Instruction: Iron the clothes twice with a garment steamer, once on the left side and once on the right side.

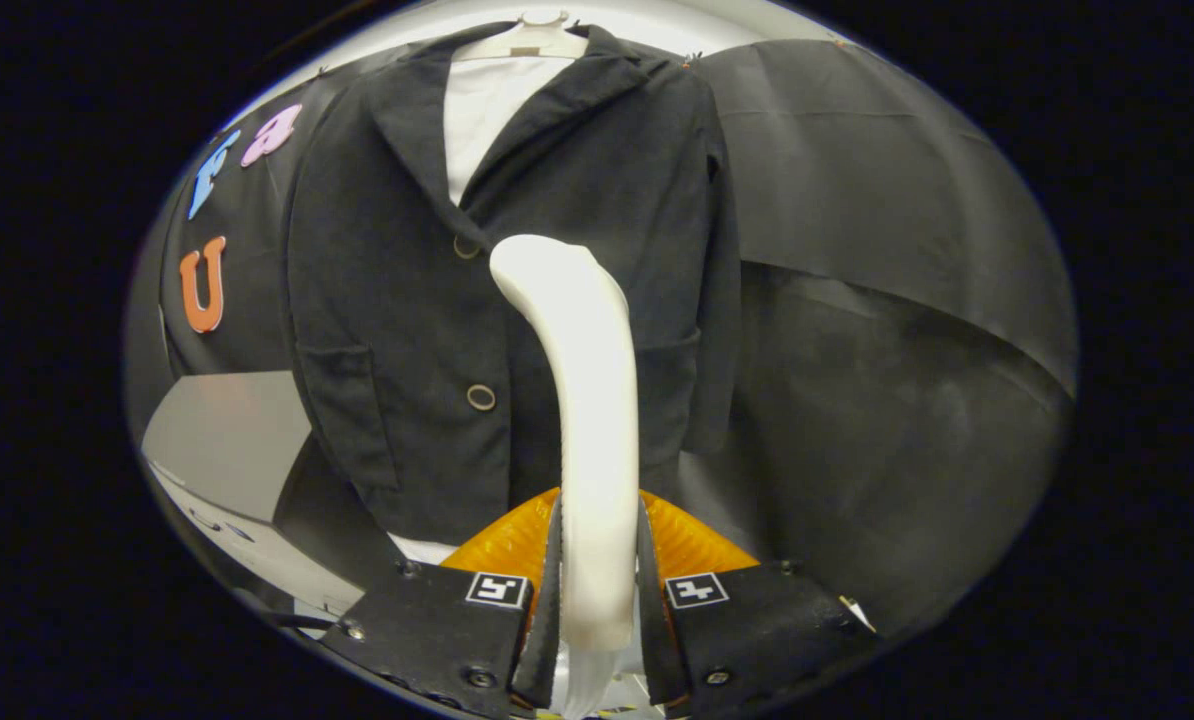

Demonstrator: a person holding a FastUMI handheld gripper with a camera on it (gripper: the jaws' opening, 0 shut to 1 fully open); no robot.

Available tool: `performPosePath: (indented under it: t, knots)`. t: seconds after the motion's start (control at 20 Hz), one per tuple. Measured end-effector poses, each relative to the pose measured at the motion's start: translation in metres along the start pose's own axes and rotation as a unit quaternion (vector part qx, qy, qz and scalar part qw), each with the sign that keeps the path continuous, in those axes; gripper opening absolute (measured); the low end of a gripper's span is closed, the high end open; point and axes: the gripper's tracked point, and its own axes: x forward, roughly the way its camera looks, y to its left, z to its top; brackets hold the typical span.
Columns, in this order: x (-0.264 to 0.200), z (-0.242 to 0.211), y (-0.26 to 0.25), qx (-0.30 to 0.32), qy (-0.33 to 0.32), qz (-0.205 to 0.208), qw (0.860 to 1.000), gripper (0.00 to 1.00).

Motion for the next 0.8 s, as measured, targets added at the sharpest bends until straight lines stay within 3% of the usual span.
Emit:
performPosePath:
  t: [0.8]
  knots:
    - [0.028,-0.096,0.001,0.018,0.075,0.016,0.997,0.37]
